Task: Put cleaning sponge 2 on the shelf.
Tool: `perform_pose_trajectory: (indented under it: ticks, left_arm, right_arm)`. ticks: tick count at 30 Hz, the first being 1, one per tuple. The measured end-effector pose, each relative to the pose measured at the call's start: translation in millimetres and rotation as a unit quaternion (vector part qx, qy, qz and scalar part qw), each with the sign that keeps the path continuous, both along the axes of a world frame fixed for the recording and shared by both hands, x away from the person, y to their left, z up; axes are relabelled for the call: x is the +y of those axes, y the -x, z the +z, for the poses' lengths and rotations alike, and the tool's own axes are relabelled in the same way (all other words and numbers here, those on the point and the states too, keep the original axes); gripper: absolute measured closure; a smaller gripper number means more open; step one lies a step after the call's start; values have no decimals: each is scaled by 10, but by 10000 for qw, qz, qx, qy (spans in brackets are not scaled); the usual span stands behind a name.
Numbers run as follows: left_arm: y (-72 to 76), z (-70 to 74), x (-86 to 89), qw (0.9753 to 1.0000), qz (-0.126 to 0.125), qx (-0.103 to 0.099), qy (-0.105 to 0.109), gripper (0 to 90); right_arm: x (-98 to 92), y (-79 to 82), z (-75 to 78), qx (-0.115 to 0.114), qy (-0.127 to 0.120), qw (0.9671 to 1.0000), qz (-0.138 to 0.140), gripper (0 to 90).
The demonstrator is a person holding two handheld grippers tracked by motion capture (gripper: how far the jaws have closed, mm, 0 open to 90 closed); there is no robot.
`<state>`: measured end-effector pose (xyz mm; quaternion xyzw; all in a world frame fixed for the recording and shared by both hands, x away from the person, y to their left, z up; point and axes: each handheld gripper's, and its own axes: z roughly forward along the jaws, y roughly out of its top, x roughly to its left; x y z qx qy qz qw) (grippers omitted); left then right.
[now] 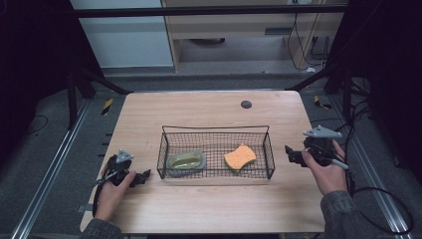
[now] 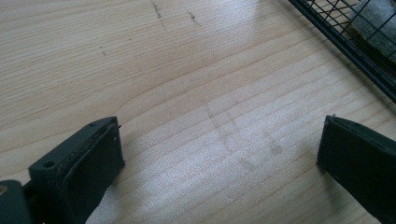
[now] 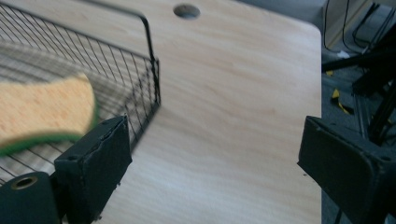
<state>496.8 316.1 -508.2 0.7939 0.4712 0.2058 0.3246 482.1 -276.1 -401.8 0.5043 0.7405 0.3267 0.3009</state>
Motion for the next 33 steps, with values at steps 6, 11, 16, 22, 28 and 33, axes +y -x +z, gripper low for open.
perform_pose_trajectory:
  ticks: [6,11,16,22,28,33]
  left_arm:
    - [-1,-1,-2,10000,6,-8,9,0]
    - [-3,-1,-2,10000,1,-9,8,0]
    - [-3,-1,-2,10000,2,-10,8,0]
    - [-4,-1,-2,10000,3,-9,10,0]
    - [-4,-1,-2,10000,2,-9,9,0]
    - [-6,-2,-3,10000,6,-15,12,0]
  right_arm:
    - [-187,38,-386,296,-121,9993,-189,99]
    - [-236,-69,-721,497,-195,9980,-325,100]
    - [-238,-203,-1000,693,-340,9962,-412,95]
    - [-228,-328,-1102,588,-433,9959,-543,53]
    - [-206,-359,-1105,666,-459,9953,-530,17]
    - [-196,-323,-1109,673,-438,9950,-594,4]
